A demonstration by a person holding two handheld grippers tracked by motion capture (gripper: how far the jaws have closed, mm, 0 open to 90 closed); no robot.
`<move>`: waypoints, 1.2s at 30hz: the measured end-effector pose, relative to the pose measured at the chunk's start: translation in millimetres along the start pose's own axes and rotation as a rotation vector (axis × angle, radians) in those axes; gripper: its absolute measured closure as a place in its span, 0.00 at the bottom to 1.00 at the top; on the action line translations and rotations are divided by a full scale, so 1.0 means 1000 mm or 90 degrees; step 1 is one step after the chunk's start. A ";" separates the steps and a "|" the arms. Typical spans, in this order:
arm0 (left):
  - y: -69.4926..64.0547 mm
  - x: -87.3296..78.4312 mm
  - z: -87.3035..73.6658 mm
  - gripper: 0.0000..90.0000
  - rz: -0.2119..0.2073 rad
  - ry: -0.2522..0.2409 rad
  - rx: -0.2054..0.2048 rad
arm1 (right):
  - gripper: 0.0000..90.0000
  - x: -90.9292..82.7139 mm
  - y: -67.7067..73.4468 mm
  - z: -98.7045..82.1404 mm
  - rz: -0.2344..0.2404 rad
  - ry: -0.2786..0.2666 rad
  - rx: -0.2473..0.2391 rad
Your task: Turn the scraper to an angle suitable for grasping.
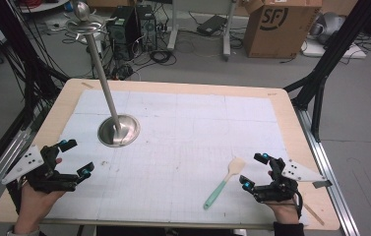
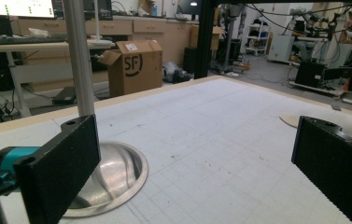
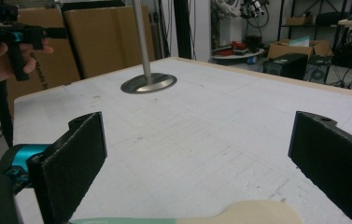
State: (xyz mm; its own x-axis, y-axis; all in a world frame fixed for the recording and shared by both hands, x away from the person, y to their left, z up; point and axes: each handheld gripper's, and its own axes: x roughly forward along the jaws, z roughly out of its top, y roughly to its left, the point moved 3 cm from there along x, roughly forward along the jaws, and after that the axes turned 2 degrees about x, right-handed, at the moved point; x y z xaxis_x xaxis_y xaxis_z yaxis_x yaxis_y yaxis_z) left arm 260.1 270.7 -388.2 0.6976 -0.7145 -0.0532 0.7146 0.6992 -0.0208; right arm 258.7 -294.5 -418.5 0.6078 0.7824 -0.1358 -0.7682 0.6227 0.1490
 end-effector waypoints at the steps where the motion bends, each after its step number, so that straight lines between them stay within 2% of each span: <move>1: 0.000 0.000 0.000 0.02 0.000 0.000 -0.001 | 0.04 0.000 0.000 0.000 -0.001 0.001 0.000; 8: 0.000 0.000 -0.001 0.02 0.000 0.004 0.000 | 0.04 0.001 -0.001 0.000 0.000 0.005 0.002; 12: 0.000 0.001 -0.002 0.02 0.000 0.005 -0.003 | 0.07 0.002 -0.002 -0.001 -0.002 0.018 0.002; 13: 0.000 0.001 -0.002 0.02 0.000 0.005 -0.003 | 0.11 0.002 -0.002 -0.002 0.001 0.022 0.002; 14: 0.001 0.001 -0.001 0.02 0.000 0.006 -0.003 | 0.20 0.002 -0.001 -0.003 0.006 0.029 0.003; 16: 0.001 0.002 -0.001 0.02 -0.002 0.006 -0.002 | 0.27 0.002 0.000 -0.005 0.016 0.049 -0.004; 18: 0.000 0.004 -0.002 0.02 -0.004 0.008 -0.004 | 0.46 0.003 0.003 -0.008 0.027 0.076 -0.011; 21: -0.001 0.007 -0.003 0.02 -0.008 0.013 -0.004 | 0.66 0.006 0.006 -0.012 0.029 0.113 -0.021; 23: -0.001 0.008 -0.004 0.02 -0.009 0.014 -0.003 | 0.78 0.009 0.007 -0.014 0.018 0.135 -0.022; 25: -0.001 0.008 -0.003 0.02 -0.009 0.013 -0.004 | 0.86 0.011 0.007 -0.016 0.016 0.149 -0.018; 28: 0.000 0.006 -0.002 0.02 -0.005 0.010 -0.001 | 0.99 0.015 0.007 -0.019 -0.003 0.173 -0.017; 36: -0.001 0.004 -0.003 0.02 -0.001 0.010 -0.003 | 1.00 0.028 0.006 -0.024 -0.013 0.205 -0.017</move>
State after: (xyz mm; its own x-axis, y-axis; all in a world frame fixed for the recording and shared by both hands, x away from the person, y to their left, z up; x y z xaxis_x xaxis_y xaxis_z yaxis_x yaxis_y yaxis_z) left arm 262.0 267.7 -391.0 0.6951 -0.7156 -0.0689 0.7158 0.6978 -0.0250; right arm 266.3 -269.3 -444.8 0.5309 0.7229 -0.4423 -0.7642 0.6339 0.1188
